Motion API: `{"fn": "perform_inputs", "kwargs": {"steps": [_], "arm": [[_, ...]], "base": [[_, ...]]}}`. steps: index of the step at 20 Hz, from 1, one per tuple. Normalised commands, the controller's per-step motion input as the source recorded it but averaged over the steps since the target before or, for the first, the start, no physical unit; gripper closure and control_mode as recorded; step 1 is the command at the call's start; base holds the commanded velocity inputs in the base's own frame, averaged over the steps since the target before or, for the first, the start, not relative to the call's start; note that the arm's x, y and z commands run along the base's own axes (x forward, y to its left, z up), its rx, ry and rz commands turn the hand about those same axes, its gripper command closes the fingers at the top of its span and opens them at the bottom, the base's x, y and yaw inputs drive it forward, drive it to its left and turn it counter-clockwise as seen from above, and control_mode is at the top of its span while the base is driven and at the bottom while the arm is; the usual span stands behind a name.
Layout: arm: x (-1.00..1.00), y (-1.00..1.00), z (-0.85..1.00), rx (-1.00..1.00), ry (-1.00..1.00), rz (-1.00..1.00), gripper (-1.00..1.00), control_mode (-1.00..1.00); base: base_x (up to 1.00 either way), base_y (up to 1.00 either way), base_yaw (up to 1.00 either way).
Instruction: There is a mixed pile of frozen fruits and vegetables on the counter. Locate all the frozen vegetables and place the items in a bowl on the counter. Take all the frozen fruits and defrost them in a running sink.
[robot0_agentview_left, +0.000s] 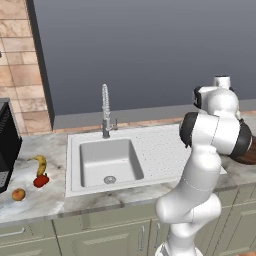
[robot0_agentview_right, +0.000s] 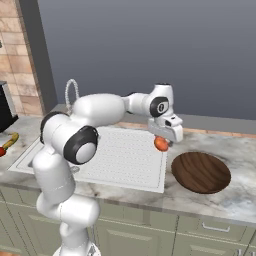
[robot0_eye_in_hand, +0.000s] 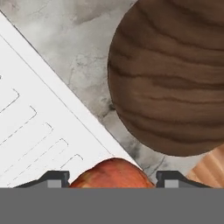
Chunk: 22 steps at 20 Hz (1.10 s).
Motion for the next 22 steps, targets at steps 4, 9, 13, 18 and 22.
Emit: {"fn": "perform_inputs", "kwargs": {"steps": [4, 9, 13, 18, 22], "arm": [[0.0, -0.34, -0.05, 0.0, 0.0, -0.15, 1.0, -1.0], [0.0, -0.26, -0.07, 0.0, 0.0, -0.08, 1.0, -1.0], [0.0, -0.17, -0.04, 0.0, 0.0, -0.03, 1.0, -1.0], [-0.02, -0.15, -0.02, 0.0, 0.0, -0.02, 1.0, -1.0], [0.0, -0.16, -0.05, 0.0, 0.0, -0.03, 1.0, -1.0]], "base": [[0.0, 0.0, 0.0], [0.0, 0.0, 0.0], [0.0, 0.0, 0.0], [0.0, 0.0, 0.0], [0.0, 0.0, 0.0]]}}
